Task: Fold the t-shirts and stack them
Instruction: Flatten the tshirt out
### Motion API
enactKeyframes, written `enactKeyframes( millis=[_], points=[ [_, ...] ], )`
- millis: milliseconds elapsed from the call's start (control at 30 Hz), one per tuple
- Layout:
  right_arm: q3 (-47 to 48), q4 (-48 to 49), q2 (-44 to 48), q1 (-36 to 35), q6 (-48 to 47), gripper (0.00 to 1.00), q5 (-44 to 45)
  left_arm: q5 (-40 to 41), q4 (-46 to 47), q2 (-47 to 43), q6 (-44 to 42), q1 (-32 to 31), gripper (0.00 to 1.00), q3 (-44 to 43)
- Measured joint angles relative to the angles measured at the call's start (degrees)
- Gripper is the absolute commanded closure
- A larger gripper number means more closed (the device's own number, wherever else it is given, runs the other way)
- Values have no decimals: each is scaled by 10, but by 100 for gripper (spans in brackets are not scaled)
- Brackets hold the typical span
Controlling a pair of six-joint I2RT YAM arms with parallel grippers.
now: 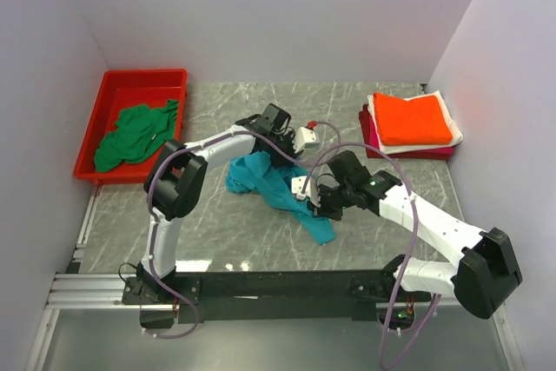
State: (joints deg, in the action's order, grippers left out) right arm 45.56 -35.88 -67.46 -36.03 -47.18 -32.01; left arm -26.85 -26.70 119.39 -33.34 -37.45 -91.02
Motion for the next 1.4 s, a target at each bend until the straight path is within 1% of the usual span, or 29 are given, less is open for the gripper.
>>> enactKeyframes(
  millis=[67, 167, 233, 300, 333, 433, 500, 600, 700, 767, 900, 1000, 1200, 1300, 1400],
  points=[
    [0, -7, 6, 0, -2, 100, 11, -3, 23, -6, 18, 7, 100, 6],
    [2, -17, 16, 3, -3, 100, 41, -17, 59, -33, 82, 40, 100, 14],
    [10, -24, 21, 12, -5, 100, 65, -28, 92, -61, 135, 81, 100, 13],
    [31, -28, 20, 35, -7, 100, 88, -38, 125, -92, 195, 130, 100, 2],
    [52, -34, 16, 51, -7, 100, 101, -40, 136, -102, 218, 150, 100, -9],
    [162, -38, -16, 114, -7, 100, 136, -45, 173, -125, 301, 212, 100, -76],
    [239, -21, -33, 149, -5, 100, 156, -45, 192, -139, 347, 238, 100, -128],
    [320, 3, -39, 186, -2, 100, 176, -48, 212, -172, 398, 261, 100, -172],
    [344, 32, -21, 208, -1, 100, 178, -63, 228, -238, 439, 292, 100, -176],
    [336, 50, 0, 216, -3, 100, 178, -79, 253, -294, 452, 308, 100, -149],
    [312, 78, 43, 226, -5, 100, 173, -126, 301, -404, 468, 312, 99, -66],
    [315, 77, 63, 231, -2, 100, 159, -159, 329, -454, 478, 306, 100, -34],
    [398, 45, 71, 232, 17, 100, 132, -201, 349, -488, 496, 300, 100, -24],
    [436, 32, 76, 233, 28, 100, 127, -209, 348, -494, 497, 278, 100, -24],
    [455, 19, 86, 235, 35, 100, 127, -211, 337, -499, 495, 249, 100, -24]
  ],
)
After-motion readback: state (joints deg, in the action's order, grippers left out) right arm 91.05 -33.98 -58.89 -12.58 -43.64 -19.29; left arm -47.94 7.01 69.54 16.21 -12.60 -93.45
